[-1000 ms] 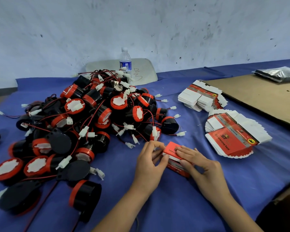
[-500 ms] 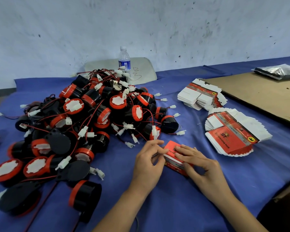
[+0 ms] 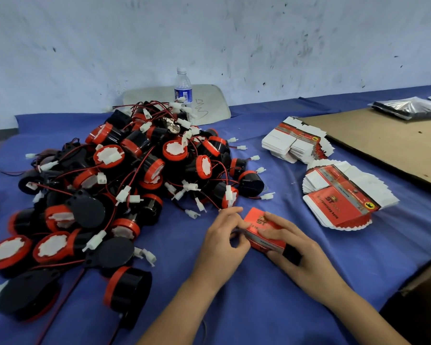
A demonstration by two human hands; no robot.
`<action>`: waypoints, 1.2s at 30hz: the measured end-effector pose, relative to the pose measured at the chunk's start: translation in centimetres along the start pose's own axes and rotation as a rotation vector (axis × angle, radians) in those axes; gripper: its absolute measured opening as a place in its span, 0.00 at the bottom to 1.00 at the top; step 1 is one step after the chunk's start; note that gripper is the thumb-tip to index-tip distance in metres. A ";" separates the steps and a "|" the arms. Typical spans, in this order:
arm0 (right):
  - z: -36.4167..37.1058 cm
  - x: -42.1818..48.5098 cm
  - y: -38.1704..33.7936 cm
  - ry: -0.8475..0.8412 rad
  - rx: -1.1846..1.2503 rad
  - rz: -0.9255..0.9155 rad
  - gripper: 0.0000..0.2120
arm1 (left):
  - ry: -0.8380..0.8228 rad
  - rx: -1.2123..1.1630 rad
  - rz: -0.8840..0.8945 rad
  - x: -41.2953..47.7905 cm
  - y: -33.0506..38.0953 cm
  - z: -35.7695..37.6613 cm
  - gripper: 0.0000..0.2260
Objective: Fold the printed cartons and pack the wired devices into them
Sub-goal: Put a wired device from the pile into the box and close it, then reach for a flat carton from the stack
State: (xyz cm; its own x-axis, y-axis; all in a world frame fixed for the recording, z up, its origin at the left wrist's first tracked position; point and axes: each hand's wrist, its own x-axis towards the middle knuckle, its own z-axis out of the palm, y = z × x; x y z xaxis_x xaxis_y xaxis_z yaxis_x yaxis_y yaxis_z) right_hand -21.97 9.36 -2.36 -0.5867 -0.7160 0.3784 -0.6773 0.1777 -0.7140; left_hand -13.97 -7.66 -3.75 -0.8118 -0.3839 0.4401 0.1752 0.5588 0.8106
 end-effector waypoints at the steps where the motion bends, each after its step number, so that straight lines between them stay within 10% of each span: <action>1: -0.1 -0.1 0.0 0.027 0.006 -0.022 0.17 | -0.060 0.040 0.016 -0.1 0.1 0.0 0.12; 5: -0.8 -0.2 -0.7 0.230 0.321 0.140 0.12 | -0.264 0.136 0.112 -0.2 0.8 -0.1 0.30; 27: -0.6 -1.2 -1.2 0.412 0.162 0.028 0.09 | -0.334 -0.091 0.002 -1.1 2.9 0.8 0.21; 36: -5.4 -1.6 -6.9 0.834 -0.013 -0.031 0.21 | -0.158 -0.162 -0.149 -0.4 1.3 0.8 0.21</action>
State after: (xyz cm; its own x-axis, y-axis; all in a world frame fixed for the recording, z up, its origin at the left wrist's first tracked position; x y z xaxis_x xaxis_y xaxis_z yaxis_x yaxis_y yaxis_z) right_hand -18.77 12.91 5.08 -0.7002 0.0133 0.7138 -0.7009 0.1775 -0.6908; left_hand -13.89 -6.18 -3.17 -0.9097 -0.3268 0.2563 0.1239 0.3754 0.9185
